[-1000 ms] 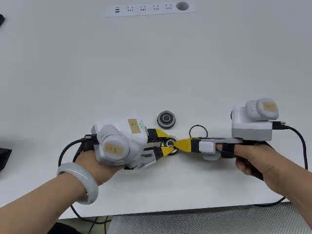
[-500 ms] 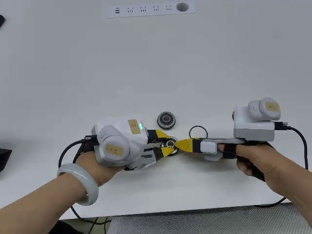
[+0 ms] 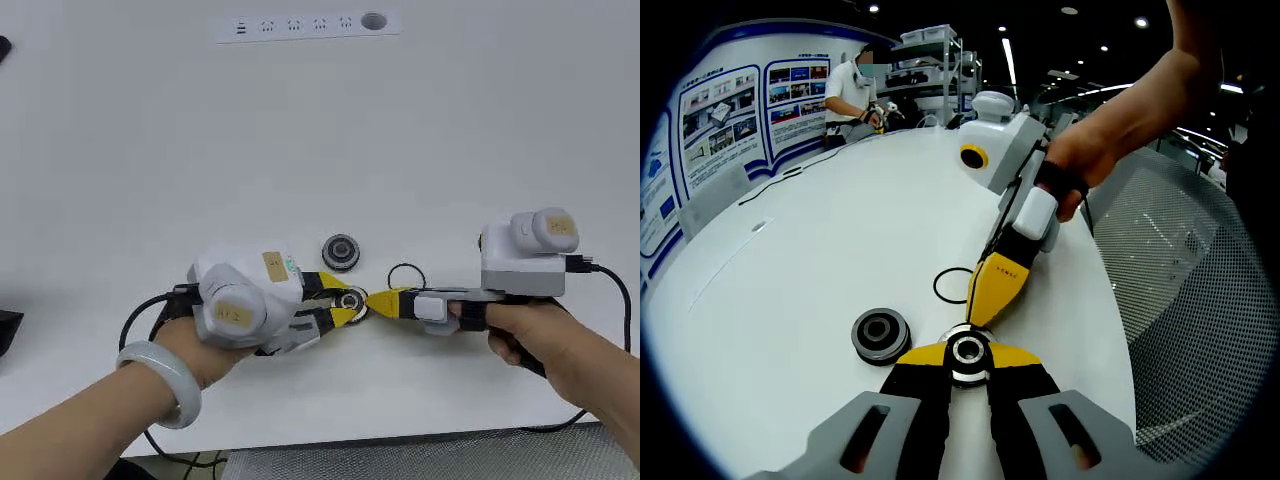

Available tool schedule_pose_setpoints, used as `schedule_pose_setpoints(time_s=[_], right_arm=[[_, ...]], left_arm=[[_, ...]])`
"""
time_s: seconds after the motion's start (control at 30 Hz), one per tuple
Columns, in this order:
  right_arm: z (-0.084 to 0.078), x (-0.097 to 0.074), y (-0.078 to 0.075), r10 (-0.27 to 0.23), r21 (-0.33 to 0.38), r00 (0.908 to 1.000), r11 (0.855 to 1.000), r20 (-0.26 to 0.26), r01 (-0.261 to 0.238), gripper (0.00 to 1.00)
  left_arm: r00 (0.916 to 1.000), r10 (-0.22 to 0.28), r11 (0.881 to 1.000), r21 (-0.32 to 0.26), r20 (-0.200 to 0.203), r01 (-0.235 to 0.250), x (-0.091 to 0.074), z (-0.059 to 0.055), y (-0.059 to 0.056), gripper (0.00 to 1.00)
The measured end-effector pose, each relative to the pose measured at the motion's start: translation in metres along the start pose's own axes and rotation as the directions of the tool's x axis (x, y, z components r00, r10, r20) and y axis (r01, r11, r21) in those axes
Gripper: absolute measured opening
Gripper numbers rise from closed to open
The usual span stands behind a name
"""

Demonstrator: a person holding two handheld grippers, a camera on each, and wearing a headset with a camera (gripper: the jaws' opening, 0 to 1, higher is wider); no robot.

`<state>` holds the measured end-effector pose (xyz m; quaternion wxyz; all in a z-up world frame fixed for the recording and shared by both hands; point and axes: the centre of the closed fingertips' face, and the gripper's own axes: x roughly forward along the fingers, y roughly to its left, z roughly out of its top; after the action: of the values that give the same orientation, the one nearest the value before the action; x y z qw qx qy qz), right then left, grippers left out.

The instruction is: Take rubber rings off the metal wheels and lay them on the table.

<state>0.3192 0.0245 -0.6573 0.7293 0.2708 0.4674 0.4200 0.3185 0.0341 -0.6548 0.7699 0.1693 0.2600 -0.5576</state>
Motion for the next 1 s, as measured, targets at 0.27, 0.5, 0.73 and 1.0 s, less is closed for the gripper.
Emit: schedule_pose_setpoints(time_s=[0.27, 0.5, 0.73, 1.0], right_arm=[[0.0012, -0.0011, -0.0009, -0.001, 0.0, 1.0, 1.0, 0.004, 0.001, 0.02], [0.0021, -0.0012, 0.0, -0.001, -0.006, 1.0, 1.0, 0.005, 0.001, 0.02], [0.0022, -0.0001, 0.0017, 0.005, 0.0, 1.0, 1.0, 0.005, -0.005, 0.02], [0.0022, 0.0013, 0.0075, 0.012, 0.005, 0.9999, 1.0, 0.005, -0.012, 0.02]], left_arm=[[1.0, 0.0, 1.0, -0.002, 0.0, 0.0, -0.0001, 0.0006, -0.0006, 0.13], [1.0, 0.0, 1.0, 0.003, -0.003, 0.0, -0.0002, 0.001, -0.001, 0.13], [1.0, -0.001, 1.0, 0.003, -0.004, 0.001, -0.0003, 0.0005, -0.0008, 0.13], [1.0, -0.002, 1.0, 0.004, -0.003, 0.002, -0.0003, -0.0002, -0.0003, 0.13]])
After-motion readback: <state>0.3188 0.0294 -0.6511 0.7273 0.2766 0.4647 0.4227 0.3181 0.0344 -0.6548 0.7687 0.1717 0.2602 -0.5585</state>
